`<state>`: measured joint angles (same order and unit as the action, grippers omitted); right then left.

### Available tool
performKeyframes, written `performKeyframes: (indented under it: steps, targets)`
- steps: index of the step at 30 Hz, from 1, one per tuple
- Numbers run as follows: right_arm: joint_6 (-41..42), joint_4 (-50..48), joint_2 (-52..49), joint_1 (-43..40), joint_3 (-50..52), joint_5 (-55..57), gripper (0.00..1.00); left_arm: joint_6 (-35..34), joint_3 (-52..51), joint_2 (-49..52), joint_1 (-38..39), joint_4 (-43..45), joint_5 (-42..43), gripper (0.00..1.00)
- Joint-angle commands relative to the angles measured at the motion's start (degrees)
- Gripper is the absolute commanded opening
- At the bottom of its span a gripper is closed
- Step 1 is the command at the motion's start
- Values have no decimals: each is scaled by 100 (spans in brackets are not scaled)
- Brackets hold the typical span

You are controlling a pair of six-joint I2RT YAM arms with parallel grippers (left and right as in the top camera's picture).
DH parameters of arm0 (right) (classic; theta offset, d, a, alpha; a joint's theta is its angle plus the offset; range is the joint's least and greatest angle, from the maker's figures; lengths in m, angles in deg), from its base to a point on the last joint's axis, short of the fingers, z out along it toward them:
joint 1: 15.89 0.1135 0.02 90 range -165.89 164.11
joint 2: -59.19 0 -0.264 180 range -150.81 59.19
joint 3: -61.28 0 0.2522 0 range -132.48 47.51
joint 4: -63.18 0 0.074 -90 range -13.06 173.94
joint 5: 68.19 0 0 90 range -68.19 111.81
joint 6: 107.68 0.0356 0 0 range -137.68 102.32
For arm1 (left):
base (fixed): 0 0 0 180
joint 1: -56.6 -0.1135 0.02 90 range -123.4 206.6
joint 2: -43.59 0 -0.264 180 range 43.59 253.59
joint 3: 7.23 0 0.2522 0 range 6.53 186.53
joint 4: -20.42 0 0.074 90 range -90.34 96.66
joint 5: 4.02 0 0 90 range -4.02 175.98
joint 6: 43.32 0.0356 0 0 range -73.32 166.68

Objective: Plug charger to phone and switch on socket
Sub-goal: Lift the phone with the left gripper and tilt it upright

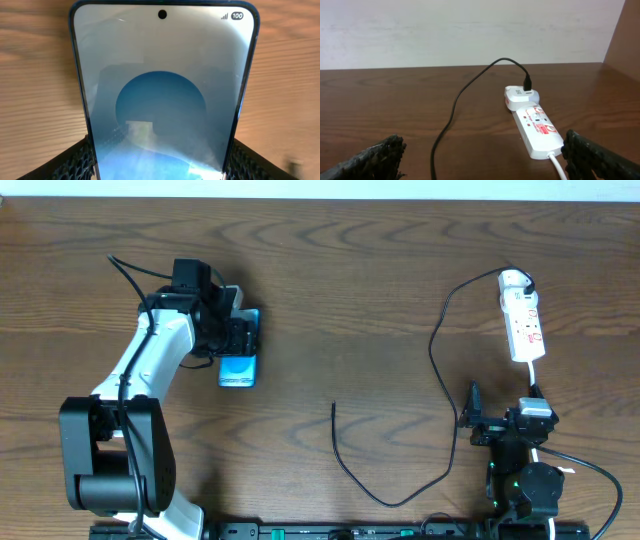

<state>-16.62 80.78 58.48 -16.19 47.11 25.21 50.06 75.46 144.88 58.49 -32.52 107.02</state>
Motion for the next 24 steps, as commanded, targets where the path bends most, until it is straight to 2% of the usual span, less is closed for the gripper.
performKeyframes:
  steps: [1, 7, 11, 19, 24]
  targets:
    - [61, 20, 39, 39, 9, 9, 99, -804, 44, -190, -20, 125, 1528, 8]
    - [63, 20, 39, 39, 9, 9, 99, -1867, 44, -190, -20, 623, 3147, 7]
    - [63, 20, 39, 39, 9, 9, 99, -2968, 44, -190, -20, 1167, 4044, 7]
    - [63, 20, 39, 39, 9, 9, 99, -5523, 44, -190, -20, 2767, 5053, 8]
    - [63, 20, 39, 39, 9, 9, 99, -7257, 44, -190, -20, 3644, 5313, 7]
